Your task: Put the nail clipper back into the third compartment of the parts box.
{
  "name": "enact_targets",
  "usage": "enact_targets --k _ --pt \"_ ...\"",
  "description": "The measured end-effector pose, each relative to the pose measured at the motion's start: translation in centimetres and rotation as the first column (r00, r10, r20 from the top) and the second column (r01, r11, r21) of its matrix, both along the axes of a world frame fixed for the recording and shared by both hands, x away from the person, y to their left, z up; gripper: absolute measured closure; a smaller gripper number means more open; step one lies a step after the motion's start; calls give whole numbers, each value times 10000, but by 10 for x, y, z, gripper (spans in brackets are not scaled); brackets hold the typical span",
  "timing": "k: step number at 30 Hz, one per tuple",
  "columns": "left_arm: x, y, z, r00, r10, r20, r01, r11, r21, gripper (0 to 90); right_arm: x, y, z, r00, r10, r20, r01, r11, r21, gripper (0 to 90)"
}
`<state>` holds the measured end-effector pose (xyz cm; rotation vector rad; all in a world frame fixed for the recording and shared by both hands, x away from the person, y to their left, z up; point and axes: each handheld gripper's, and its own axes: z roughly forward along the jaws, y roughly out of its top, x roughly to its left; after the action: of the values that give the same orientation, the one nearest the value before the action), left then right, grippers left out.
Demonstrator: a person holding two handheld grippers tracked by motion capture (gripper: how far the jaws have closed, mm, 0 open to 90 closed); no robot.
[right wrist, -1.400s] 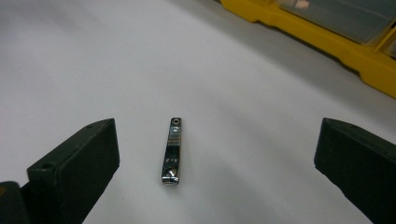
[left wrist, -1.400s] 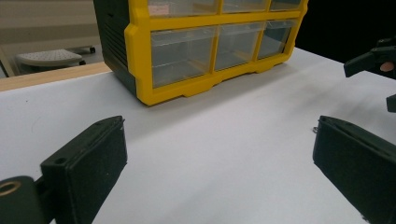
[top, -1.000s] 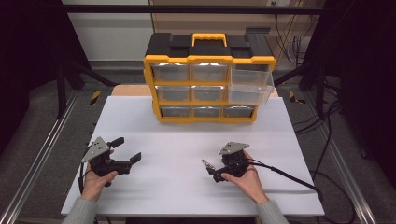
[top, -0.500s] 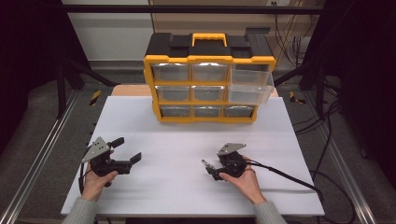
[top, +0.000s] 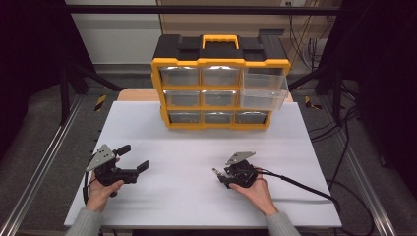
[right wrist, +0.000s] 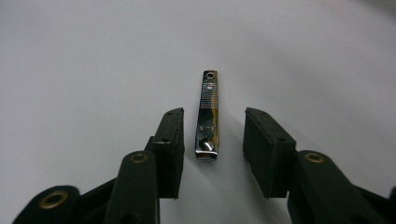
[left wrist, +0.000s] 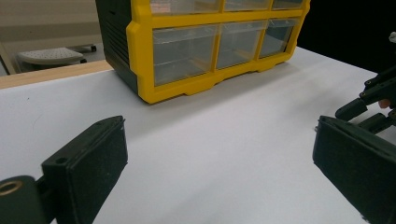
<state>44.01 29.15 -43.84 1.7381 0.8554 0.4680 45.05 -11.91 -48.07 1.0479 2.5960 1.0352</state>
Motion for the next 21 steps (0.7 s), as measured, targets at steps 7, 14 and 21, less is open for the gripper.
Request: enact_targets --k 7,14,21 --pt "0 0 0 10000 -6 -2 6 10000 16 30 1 0 -2 9998 189 30 -189 9998 -59 665" --pt "0 0 0 10000 -2 -7 2 10000 19 32 2 -1 -2 9996 266 25 -266 9996 -76 736" --pt "0 0 0 10000 -5 -2 5 10000 42 32 2 0 -2 9998 170 -125 -169 9999 25 775"
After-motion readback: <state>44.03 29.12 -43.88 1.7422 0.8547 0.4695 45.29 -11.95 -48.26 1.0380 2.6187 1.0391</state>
